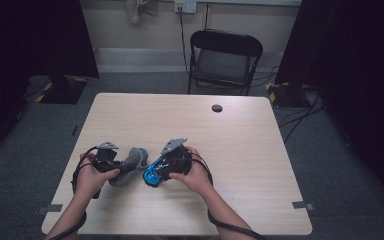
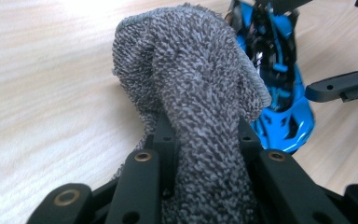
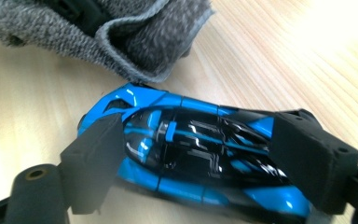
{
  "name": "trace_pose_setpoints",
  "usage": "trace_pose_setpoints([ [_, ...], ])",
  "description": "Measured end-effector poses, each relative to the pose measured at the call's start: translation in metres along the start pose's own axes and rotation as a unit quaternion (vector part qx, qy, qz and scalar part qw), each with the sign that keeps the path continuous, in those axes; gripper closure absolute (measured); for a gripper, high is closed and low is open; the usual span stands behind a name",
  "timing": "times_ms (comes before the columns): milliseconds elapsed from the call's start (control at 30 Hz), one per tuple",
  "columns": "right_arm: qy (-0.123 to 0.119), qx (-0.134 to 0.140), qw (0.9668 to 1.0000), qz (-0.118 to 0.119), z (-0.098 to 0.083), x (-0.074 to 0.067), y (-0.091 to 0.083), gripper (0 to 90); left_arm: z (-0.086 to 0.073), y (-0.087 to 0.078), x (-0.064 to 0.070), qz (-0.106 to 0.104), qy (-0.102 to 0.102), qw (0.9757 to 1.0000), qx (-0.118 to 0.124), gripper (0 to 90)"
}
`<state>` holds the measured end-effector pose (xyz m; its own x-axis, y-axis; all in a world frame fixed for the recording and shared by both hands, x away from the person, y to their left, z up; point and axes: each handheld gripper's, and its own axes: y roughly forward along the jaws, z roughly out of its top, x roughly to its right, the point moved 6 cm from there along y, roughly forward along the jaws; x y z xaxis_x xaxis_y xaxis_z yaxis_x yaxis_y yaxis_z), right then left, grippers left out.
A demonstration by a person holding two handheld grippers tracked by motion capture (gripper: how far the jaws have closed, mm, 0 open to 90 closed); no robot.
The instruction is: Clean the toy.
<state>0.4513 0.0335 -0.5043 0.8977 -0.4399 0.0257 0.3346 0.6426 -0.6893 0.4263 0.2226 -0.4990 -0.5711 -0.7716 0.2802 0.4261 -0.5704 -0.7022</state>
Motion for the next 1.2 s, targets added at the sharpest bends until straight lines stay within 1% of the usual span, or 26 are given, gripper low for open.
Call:
trace_pose_setpoints([
  [100,0.001,0.002,1.0,-0.001,-0.002,0.005,-0.008,18.5,0.008,-0.001,0.006,-0.005,0.004,1.0,0.006,70.3],
  [133,0.004,0.002,1.0,0.001,-0.004,0.007,-0.011,18.5,0.01,-0.002,0.007,-0.005,0.008,0.9999,0.004,70.3],
  [267,0.013,0.001,0.9999,-0.007,-0.013,0.017,-0.024,18.5,0.022,-0.001,0.016,-0.009,0.02,0.9997,0.006,70.3],
  [367,0.022,0.0,0.9997,-0.014,-0.02,0.026,-0.033,18.5,0.031,0.001,0.026,-0.018,0.026,0.9995,0.006,70.3],
  [400,0.025,0.002,0.9996,-0.014,-0.021,0.028,-0.036,18.5,0.034,0.002,0.029,-0.018,0.028,0.9994,0.007,70.3],
  [433,0.029,0.001,0.9994,-0.019,-0.023,0.031,-0.039,18.5,0.037,0.003,0.032,-0.019,0.032,0.9993,0.007,70.3],
  [500,0.029,0.003,0.9993,-0.024,-0.025,0.035,-0.045,18.5,0.044,0.005,0.039,-0.024,0.038,0.999,0.008,70.3],
  [600,0.031,-0.002,0.999,-0.032,-0.029,0.041,-0.056,18.4,0.053,0.006,0.049,-0.028,0.044,0.9986,0.01,70.3],
  [633,0.03,-0.003,0.999,-0.032,-0.03,0.042,-0.058,18.4,0.057,0.006,0.053,-0.03,0.05,0.9983,0.011,70.4],
  [700,0.029,-0.006,0.9988,-0.039,-0.033,0.046,-0.065,18.3,0.064,0.007,0.06,-0.034,0.052,0.9979,0.017,70.3],
  [800,0.032,-0.003,0.9986,-0.043,-0.037,0.05,-0.074,18.2,0.071,0.009,0.07,-0.04,0.06,0.9972,0.019,70.4],
  [900,0.035,-0.001,0.9984,-0.044,-0.041,0.054,-0.083,18.1,0.076,0.017,0.084,-0.052,0.068,0.9962,0.019,70.4],
  [967,0.035,-0.005,0.9982,-0.048,-0.045,0.058,-0.089,17.7,0.078,0.022,0.091,-0.058,0.072,0.9956,0.016,70.4],
  [1033,0.04,-0.001,0.9979,-0.052,-0.047,0.062,-0.096,17.7,0.079,0.029,0.098,-0.063,0.076,0.995,0.013,70.3],
  [1133,0.043,-0.004,0.997,-0.065,-0.055,0.07,-0.107,17.5,0.079,0.039,0.107,-0.071,0.081,0.9942,0.008,70.3],
  [1200,0.046,-0.003,0.9967,-0.067,-0.062,0.076,-0.116,16.2,0.08,0.047,0.114,-0.076,0.084,0.9935,0.008,70.4],
])
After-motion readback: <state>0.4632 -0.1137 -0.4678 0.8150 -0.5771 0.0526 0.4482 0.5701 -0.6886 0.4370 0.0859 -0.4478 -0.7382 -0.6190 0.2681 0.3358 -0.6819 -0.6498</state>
